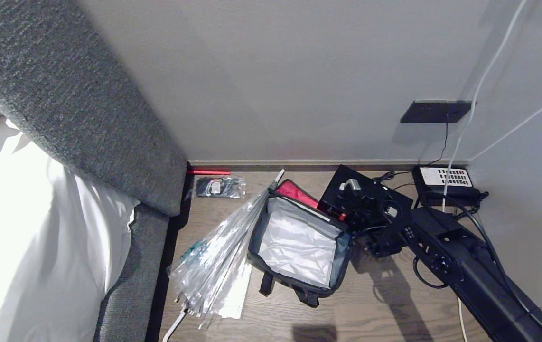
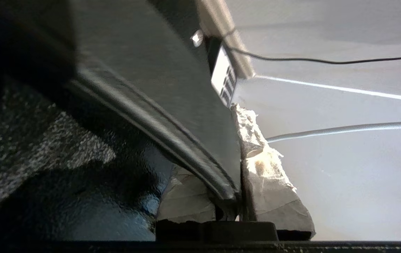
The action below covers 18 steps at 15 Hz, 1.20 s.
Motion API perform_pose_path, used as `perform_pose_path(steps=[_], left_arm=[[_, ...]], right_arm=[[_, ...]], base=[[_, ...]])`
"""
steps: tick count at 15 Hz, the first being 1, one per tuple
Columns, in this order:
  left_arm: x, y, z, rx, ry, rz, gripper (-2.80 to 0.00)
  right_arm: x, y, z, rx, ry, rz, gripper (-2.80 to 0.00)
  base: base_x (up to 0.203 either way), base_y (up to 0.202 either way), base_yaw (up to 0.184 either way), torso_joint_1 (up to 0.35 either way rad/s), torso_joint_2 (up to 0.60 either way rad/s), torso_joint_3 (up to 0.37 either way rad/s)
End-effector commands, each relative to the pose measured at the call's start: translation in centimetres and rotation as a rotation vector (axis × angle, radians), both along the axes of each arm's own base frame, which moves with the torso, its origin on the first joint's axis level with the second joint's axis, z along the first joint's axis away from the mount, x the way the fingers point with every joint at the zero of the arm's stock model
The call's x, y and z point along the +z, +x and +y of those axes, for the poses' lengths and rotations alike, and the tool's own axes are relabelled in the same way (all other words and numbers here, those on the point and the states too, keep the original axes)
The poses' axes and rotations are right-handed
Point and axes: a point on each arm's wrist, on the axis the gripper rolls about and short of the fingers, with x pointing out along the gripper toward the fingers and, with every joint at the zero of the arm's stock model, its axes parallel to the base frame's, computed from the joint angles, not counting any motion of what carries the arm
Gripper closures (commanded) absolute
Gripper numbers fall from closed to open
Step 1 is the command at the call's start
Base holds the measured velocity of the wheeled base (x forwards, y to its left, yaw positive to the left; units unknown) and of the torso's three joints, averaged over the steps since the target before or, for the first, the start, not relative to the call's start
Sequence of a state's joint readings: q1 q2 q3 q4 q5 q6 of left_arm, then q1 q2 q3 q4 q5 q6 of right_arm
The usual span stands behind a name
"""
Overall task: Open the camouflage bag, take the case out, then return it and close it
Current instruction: Grip the handle again, then place the black box back
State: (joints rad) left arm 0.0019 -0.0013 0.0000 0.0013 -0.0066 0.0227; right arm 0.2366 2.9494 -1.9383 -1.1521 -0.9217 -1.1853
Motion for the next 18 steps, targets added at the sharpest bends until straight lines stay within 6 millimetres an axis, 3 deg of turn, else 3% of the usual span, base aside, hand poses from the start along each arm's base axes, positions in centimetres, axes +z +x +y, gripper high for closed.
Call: perform_pose_path(steps=[1, 5, 7, 15, 18], left_arm=[[0.0, 0.0, 0.0, 0.0, 0.0, -0.003, 0.0], [0.0, 0.0, 0.0, 0.0, 0.0, -0.003, 0.0], [0.0, 0.0, 0.0, 0.0, 0.0, -0.003, 0.0], [0.0, 0.0, 0.0, 0.0, 0.0, -0.002, 0.0], [0.0, 0.0, 0.0, 0.0, 0.0, 0.0, 0.0]], right_arm=[[1.0, -0.1, 0.0, -0.003, 0.006, -0.043, 0.0], [7.4, -0.2, -0.1, -0.007, 0.035, -0.152, 0.0], [8.7, -1.0, -0.3, -0.005, 0.036, -0.141, 0.0], [17.3, -5.5, -0.4, 0.015, 0.038, -0.141, 0.0], [18.7, -7.5, -0.4, 0.027, 0.035, -0.101, 0.0]], base=[[0.0, 0.0, 0.0, 0.0, 0.0, 0.0], [0.0, 0.0, 0.0, 0.0, 0.0, 0.0], [0.0, 0.0, 0.0, 0.0, 0.0, 0.0], [0.0, 0.0, 0.0, 0.0, 0.0, 0.0], [0.0, 0.0, 0.0, 0.0, 0.0, 0.0]])
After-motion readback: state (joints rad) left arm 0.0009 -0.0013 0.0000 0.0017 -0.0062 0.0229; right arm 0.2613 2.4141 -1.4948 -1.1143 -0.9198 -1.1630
